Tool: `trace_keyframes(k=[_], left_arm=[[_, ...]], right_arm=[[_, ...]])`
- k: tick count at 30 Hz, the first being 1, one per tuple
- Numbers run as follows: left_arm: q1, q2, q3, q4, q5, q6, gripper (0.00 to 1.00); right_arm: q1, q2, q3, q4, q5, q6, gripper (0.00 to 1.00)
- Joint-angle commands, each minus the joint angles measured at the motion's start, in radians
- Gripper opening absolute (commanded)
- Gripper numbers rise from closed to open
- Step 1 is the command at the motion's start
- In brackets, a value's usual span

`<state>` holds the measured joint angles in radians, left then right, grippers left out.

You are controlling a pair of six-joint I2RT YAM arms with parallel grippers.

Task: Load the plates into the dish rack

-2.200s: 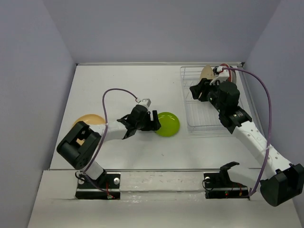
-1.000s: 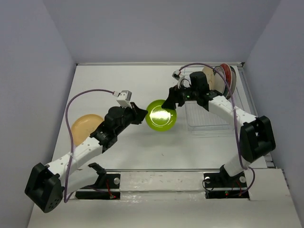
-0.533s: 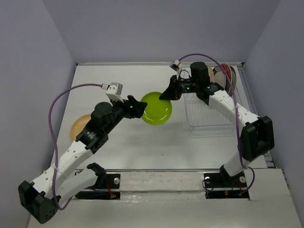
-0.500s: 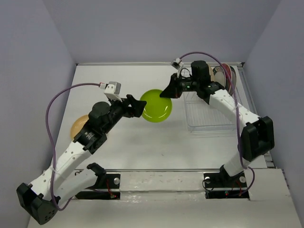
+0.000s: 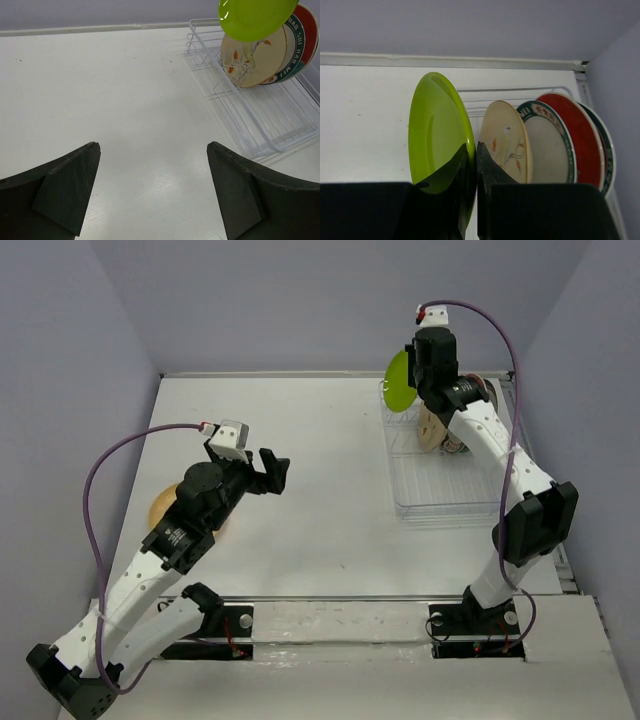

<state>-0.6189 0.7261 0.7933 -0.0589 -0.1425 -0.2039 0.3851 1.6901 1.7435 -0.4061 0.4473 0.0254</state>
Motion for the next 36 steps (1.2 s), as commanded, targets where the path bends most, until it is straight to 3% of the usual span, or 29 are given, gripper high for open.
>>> trace_keyframes(k=[1, 13, 26, 30, 34, 36], left_arm=[[0.007, -0.022, 0.000, 0.013, -0.014, 0.057, 0.99], [0.008, -0.010, -0.003, 0.008, -0.019, 0.061, 0.99], [0.047, 0.076, -0.006, 0.011, 0.027, 0.021, 0.99], [0.097, 0.111, -0.009, 0.036, 0.112, -0.040, 0.99], [0.171, 0.180, -0.017, 0.051, 0.179, -0.127, 0.99], [0.192, 0.203, -0.022, 0.051, 0.193, -0.179, 0.99]], right_arm=[[-0.011, 0.063, 0.089, -0.028, 0.306, -0.139, 0.07], [-0.060, 0.198, 0.114, -0.057, 0.306, -0.219, 0.07], [-0.060, 0.263, 0.050, -0.080, 0.117, -0.131, 0.08], [-0.060, 0.244, 0.034, -0.085, 0.065, -0.102, 0.19], [-0.060, 0.192, 0.014, -0.089, 0.004, -0.085, 0.50], [-0.060, 0.171, 0.002, -0.089, -0.031, -0.070, 0.55]])
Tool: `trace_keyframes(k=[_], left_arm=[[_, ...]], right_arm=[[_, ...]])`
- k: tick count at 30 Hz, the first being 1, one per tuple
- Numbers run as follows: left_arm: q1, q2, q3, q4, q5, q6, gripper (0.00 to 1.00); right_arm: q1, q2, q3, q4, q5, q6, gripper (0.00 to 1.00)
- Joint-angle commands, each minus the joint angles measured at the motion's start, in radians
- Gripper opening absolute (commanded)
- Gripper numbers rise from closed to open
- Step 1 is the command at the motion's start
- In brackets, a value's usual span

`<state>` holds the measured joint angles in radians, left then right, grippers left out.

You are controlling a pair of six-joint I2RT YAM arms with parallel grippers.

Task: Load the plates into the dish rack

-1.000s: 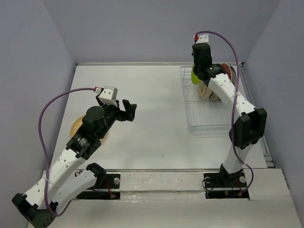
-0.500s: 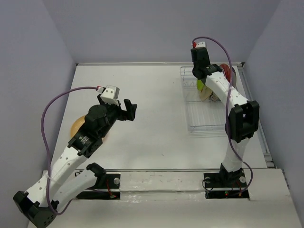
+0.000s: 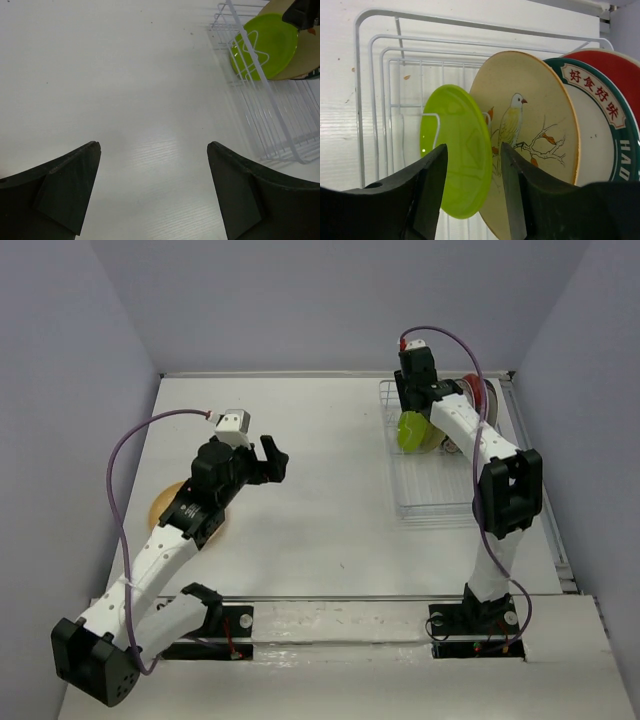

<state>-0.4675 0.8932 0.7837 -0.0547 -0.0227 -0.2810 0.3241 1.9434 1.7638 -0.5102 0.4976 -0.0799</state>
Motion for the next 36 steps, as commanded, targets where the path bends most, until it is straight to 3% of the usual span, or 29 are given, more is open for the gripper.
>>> trace_keyframes(k=[1, 7, 14, 17, 24, 29, 36], left_arm=[[0.065, 0.050, -0.020, 0.049, 0.076, -0.122, 0.99], [0.225, 0.003, -0.102, -0.006, 0.083, -0.293, 0.98], [0.394, -0.089, -0.129, -0.224, -0.190, -0.356, 0.99], [0.426, -0.137, -0.103, -0.261, -0.272, -0.327, 0.99], [0.431, -0.132, -0.009, -0.301, -0.398, -0.228, 0.99], [0.431, -0.186, 0.037, -0.185, -0.318, -0.170, 0.99], [0.429, -0.194, 0.002, -0.033, 0.009, -0.080, 0.99]], right_arm=[[0.001, -0.095, -0.021, 0.015, -0.100, 0.040, 0.56], [0.001, -0.224, -0.084, 0.076, -0.373, 0.126, 0.57], [0.082, -0.270, -0.190, 0.335, -0.851, 0.325, 0.58], [0.171, -0.230, -0.225, 0.448, -0.950, 0.409, 0.57], [0.345, -0.066, -0.142, 0.495, -0.979, 0.480, 0.60], [0.418, 0.084, -0.075, 0.579, -1.004, 0.587, 0.65], [0.497, 0.334, 0.069, 0.671, -1.002, 0.781, 0.67]])
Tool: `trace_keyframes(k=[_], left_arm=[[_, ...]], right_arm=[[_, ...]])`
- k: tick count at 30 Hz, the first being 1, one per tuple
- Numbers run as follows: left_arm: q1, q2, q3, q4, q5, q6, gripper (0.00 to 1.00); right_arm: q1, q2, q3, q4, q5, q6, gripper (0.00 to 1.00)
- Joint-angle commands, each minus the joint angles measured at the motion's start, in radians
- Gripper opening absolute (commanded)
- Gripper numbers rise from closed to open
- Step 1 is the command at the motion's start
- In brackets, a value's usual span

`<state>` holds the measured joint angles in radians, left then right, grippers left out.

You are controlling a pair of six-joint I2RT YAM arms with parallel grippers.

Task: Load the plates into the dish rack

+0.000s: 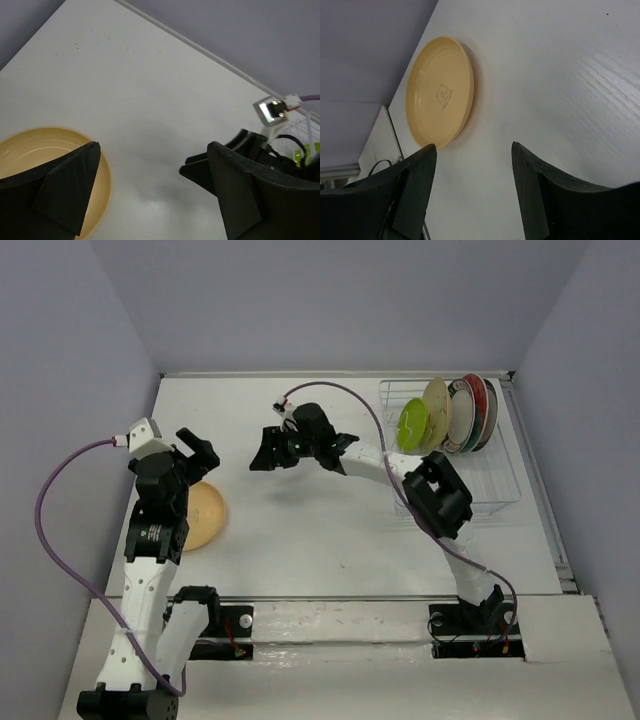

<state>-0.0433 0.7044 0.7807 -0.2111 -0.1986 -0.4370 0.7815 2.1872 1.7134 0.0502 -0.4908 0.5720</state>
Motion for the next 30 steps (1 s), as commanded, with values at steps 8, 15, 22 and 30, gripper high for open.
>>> trace_keyframes(k=[8, 15, 22, 30], left_arm=[[-0.049, -0.092, -0.086, 0.174, 0.269, 0.072, 0.99], [-0.135, -0.164, -0.109, 0.211, 0.209, 0.110, 0.99], [-0.197, -0.246, -0.147, 0.249, 0.122, 0.149, 0.99], [-0.219, -0.302, -0.147, 0.227, 0.065, 0.170, 0.99]], right_arm=[[0.171, 0.322, 0.330, 0.044, 0.073, 0.135, 0.70], [0.222, 0.456, 0.477, -0.047, 0.141, 0.112, 0.71], [0.240, 0.517, 0.520, -0.136, 0.261, 0.106, 0.44], [0.231, 0.384, 0.387, -0.122, 0.434, 0.052, 0.07]])
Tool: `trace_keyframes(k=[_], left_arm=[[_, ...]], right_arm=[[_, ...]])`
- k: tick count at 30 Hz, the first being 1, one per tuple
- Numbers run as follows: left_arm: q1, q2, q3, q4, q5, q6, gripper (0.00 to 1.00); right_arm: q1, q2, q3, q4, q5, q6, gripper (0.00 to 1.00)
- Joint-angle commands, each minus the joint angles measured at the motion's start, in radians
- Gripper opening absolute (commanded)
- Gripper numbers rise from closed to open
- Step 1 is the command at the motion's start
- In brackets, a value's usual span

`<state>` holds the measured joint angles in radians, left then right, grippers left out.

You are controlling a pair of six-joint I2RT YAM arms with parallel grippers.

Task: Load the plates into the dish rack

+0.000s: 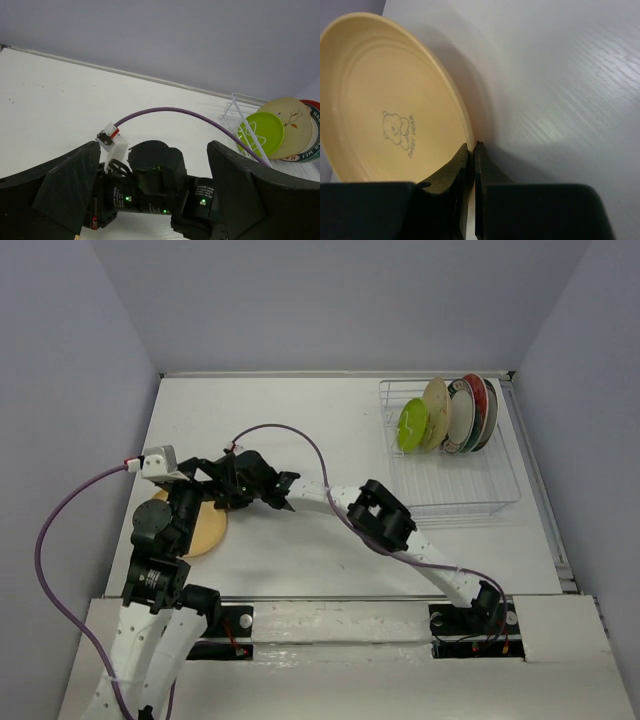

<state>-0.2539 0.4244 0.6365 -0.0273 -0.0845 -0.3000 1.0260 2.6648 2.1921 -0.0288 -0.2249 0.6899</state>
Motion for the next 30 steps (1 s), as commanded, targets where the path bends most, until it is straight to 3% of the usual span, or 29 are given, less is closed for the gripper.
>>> trace_keyframes(k=[1, 9, 12, 17, 22, 25, 26, 30], left_arm=[[-0.008, -0.022, 0.000, 0.043, -0.058, 0.033, 0.99], [-0.013, -0.050, -0.003, 0.038, -0.066, 0.032, 0.99], [-0.016, -0.044, -0.011, 0.052, -0.029, 0.029, 0.99], [-0.028, 0.054, -0.012, 0.078, 0.077, -0.020, 0.99], [-0.009, 0.189, -0.003, 0.113, 0.279, -0.096, 0.99], [-0.008, 0.270, -0.060, 0.239, 0.420, -0.279, 0.99], [-0.008, 0.307, -0.110, 0.371, 0.496, -0.327, 0.99], [-0.027, 0.367, -0.159, 0.590, 0.519, -0.444, 0.99]], right_arm=[[-0.014, -0.123, -0.116, -0.034, 0.188, -0.076, 0.07], [-0.217, -0.537, -0.412, 0.006, 0.490, -0.313, 0.07], [-0.334, -0.707, -0.503, -0.017, 0.509, -0.395, 0.07], [-0.435, -0.881, -0.560, -0.103, 0.441, -0.457, 0.07], [-0.486, -1.005, -0.629, -0.157, 0.320, -0.467, 0.07], [-0.495, -1.057, -0.678, -0.161, 0.259, -0.466, 0.07], [-0.495, -1.068, -0.687, -0.163, 0.245, -0.466, 0.07], [-0.495, -1.128, -0.735, -0.172, 0.176, -0.469, 0.07]])
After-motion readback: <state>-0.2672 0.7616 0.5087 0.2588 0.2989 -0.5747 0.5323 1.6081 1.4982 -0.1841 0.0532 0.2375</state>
